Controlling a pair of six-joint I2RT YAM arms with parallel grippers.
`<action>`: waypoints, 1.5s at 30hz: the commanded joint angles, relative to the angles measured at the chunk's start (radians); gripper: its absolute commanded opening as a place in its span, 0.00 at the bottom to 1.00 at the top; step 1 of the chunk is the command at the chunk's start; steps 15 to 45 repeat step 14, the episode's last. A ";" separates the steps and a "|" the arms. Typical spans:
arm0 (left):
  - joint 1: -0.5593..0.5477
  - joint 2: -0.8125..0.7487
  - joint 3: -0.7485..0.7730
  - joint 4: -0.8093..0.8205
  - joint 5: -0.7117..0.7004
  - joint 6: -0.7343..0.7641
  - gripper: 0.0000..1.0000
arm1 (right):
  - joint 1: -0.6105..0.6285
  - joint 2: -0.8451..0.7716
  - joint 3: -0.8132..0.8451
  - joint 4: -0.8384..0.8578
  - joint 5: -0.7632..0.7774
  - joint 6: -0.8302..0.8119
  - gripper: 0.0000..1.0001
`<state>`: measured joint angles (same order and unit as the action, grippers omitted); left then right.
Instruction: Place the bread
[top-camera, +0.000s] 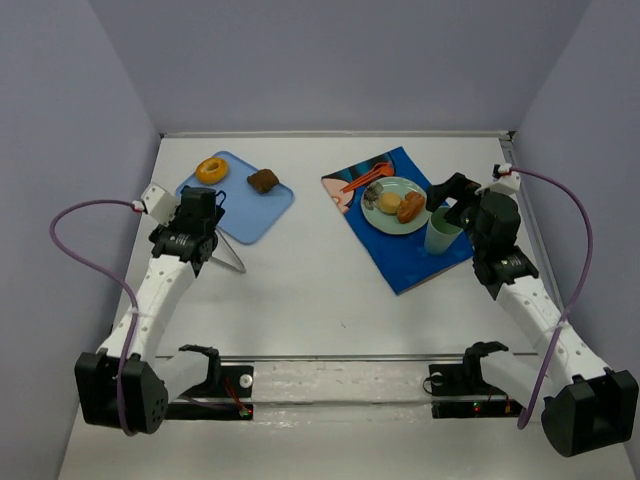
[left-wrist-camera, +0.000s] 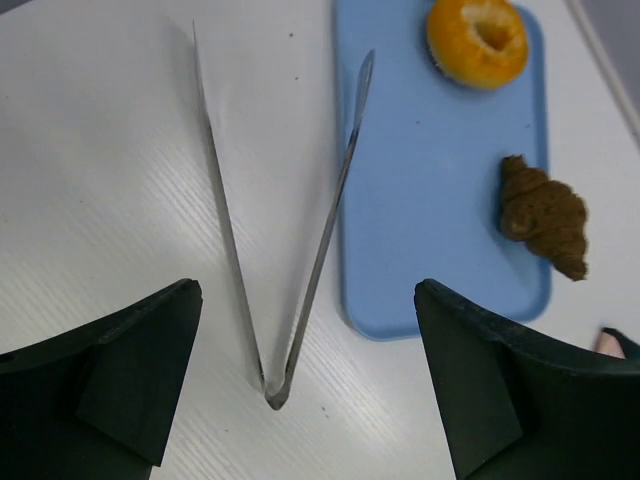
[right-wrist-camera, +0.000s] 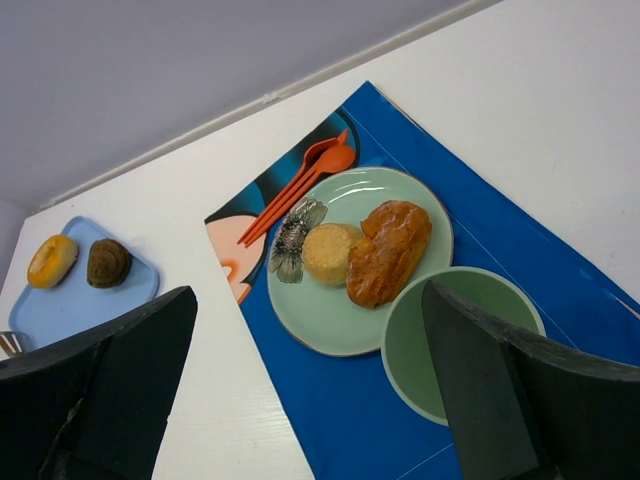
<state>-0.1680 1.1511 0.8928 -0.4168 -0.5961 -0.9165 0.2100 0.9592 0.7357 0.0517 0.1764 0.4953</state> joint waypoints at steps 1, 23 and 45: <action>0.002 -0.154 -0.040 0.044 -0.039 -0.009 0.99 | 0.000 -0.045 -0.002 0.028 0.034 0.014 1.00; 0.002 -0.309 -0.083 0.098 -0.031 0.028 0.99 | 0.000 -0.062 -0.018 0.037 0.052 0.014 1.00; 0.002 -0.309 -0.083 0.098 -0.031 0.028 0.99 | 0.000 -0.062 -0.018 0.037 0.052 0.014 1.00</action>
